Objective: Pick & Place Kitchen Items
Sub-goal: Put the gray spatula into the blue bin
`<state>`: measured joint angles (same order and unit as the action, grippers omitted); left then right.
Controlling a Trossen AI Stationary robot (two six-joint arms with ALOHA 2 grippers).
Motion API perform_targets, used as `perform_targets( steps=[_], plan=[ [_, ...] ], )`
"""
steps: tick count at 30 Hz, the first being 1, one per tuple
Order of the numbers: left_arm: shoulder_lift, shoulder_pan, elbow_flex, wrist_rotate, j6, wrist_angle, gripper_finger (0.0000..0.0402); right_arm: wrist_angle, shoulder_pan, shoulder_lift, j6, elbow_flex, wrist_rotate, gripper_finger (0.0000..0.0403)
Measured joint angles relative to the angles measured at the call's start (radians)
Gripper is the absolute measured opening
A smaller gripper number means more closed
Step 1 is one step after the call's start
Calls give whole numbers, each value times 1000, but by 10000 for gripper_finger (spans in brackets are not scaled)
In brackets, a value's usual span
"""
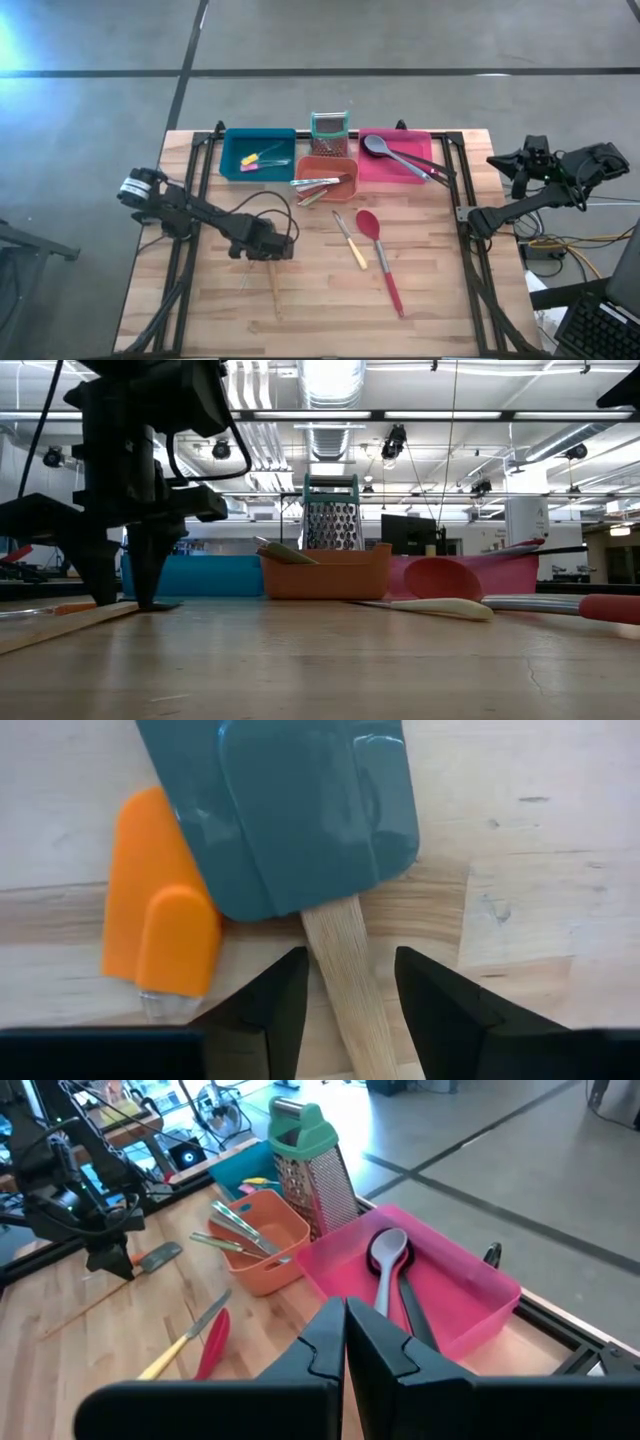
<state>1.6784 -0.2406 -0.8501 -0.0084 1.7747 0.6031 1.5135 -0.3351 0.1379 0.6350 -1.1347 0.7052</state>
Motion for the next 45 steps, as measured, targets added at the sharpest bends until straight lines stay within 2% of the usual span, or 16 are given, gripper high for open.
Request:
perform_targets(
  steps=[3,8,9,23,25,27,31,39,41,45],
  plan=[
    [3,8,1,6,-25,3,137,0,0,0,0,0,0,9],
    [4,10,3,-13,-37,10,70,0,0,0,0,0,0,8],
    [4,10,4,-22,-38,10,67,0,0,0,0,0,0,8],
    [-41,10,-61,-57,-123,71,67,0,0,0,0,0,0,9],
    [-50,14,-82,-113,-163,83,67,0,0,0,0,0,0,9],
    [-75,17,-95,-118,-200,108,67,0,0,0,0,0,0,9],
    [-102,17,-132,-66,-289,129,67,0,0,0,0,0,0,9],
    [-172,28,-236,-49,-502,297,66,0,0,0,0,0,0,8],
    [-199,39,-265,-78,-558,350,66,0,0,0,0,0,0,9],
    [-269,68,-318,-203,-659,444,66,0,0,0,0,0,0,9]
  ],
)
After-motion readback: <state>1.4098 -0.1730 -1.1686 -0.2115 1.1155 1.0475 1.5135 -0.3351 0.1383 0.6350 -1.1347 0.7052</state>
